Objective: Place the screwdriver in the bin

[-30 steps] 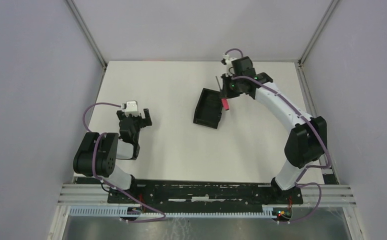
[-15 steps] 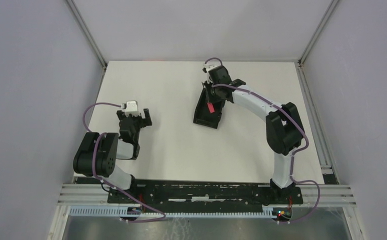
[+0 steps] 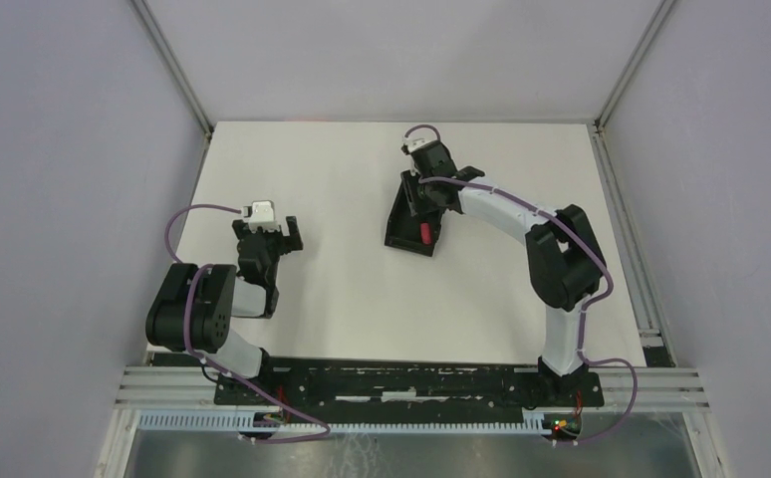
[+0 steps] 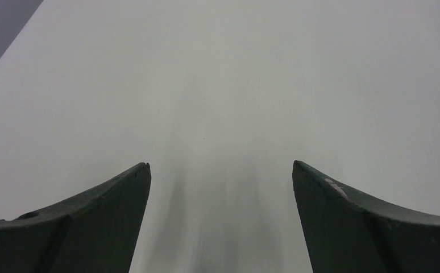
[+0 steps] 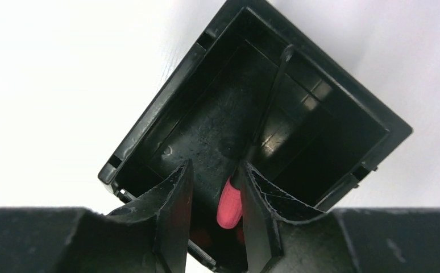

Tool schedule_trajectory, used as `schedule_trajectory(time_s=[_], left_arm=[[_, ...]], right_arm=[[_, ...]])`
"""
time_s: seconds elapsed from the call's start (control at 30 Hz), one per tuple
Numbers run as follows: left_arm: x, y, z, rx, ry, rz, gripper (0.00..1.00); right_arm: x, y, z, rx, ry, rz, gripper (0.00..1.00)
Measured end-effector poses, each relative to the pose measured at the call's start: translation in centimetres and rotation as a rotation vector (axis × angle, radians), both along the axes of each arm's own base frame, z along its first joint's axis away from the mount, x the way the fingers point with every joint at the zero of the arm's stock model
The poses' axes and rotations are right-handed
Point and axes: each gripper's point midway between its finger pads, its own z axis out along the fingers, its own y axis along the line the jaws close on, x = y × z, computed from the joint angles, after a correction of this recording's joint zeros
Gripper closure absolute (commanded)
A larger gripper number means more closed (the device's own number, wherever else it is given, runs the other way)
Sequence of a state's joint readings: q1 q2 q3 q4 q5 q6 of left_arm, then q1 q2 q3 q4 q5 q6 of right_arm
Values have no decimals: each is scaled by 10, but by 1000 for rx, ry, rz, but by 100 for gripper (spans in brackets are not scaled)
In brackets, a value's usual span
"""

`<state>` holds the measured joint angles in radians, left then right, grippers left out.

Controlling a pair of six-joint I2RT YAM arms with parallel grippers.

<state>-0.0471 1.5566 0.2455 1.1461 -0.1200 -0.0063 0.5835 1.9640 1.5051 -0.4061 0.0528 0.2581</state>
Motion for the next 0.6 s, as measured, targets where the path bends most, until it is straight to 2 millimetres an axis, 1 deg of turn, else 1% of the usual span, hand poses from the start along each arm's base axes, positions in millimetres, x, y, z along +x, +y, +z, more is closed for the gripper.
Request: schedule_trajectory(time_s=[0.07, 0.2, 0.27, 0.33, 0.37, 0.43, 0.5, 0.6], left_arm=[[0, 0, 0, 0, 0, 0, 0], [0, 0, 0, 0, 0, 0, 0], [0, 0, 0, 0, 0, 0, 0], [0, 0, 0, 0, 0, 0, 0], [0, 0, 0, 0, 0, 0, 0], [0, 0, 0, 0, 0, 0, 0], [0, 0, 0, 0, 0, 0, 0], [0, 0, 0, 0, 0, 0, 0]], right_arm=[[1, 0, 7, 3, -17, -4, 59], [4, -1, 33, 28, -72, -12, 58], [4, -1, 47, 42, -99, -14, 54], [5, -2, 62, 57, -131, -18, 45], [5, -2, 69, 62, -146, -18, 38], [5, -4, 83, 71, -174, -20, 3], [4, -7, 99, 78, -209, -24, 2], [3, -13, 128, 84, -281, -12, 2]])
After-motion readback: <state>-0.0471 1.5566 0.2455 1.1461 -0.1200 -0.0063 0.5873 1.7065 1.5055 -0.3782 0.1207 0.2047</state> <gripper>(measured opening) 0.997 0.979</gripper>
